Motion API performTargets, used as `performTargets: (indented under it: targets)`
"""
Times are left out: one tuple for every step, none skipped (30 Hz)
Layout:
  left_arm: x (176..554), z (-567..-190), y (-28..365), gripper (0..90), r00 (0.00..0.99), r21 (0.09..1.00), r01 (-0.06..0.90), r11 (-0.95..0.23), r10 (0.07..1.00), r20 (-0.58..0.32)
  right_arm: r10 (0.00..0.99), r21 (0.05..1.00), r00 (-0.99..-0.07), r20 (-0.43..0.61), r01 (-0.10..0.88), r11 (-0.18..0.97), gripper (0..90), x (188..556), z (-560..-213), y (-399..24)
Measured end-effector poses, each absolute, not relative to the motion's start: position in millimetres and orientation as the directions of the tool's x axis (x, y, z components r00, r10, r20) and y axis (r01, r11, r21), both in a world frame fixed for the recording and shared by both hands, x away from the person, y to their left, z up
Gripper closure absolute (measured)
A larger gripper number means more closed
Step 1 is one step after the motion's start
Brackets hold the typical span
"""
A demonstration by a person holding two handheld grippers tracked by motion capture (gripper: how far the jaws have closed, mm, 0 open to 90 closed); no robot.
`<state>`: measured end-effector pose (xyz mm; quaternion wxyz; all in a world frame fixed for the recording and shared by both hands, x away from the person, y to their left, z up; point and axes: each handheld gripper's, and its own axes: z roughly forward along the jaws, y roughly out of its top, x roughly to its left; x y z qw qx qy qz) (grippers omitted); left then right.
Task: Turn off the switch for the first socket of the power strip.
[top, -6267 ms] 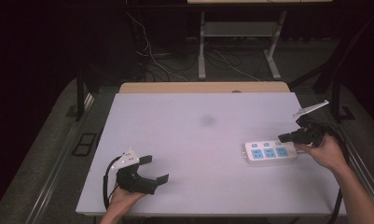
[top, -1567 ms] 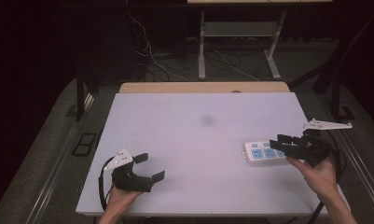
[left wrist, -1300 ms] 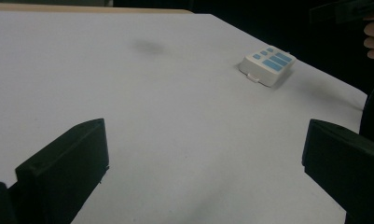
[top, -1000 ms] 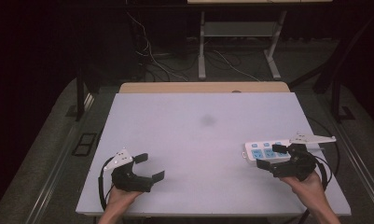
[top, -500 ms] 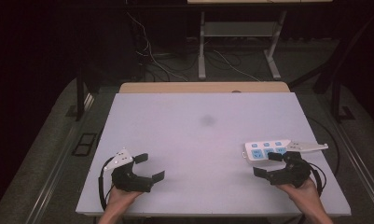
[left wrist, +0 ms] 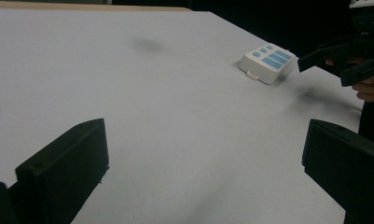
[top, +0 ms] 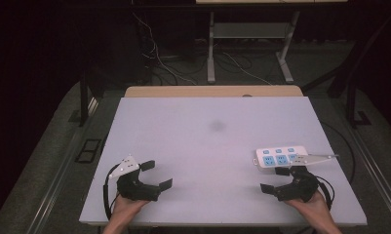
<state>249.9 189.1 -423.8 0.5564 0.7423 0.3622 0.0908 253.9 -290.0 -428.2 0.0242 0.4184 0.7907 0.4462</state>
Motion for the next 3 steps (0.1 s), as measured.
performTargets:
  targets:
    - [250.0, -423.9, 189.1, 0.0, 0.721, 0.892, 0.437, -0.118, 0.639, -0.269, 0.682, 0.726, -0.651, 0.333, 0.639, 0.255, 0.4, 253.7, -428.8, -289.8]
    - [250.1, -424.0, 189.0, 0.0, 0.721, 0.891, 0.438, -0.118, 0.639, -0.269, 0.682, 0.727, -0.653, 0.329, 0.636, 0.258, 0.4, 253.6, -429.6, -289.6]
    - [250.2, -424.0, 188.9, 0.0, 0.721, 0.891, 0.438, -0.119, 0.639, -0.269, 0.683, 0.725, -0.652, 0.33, 0.638, 0.259, 0.4, 253.2, -430.3, -289.4]
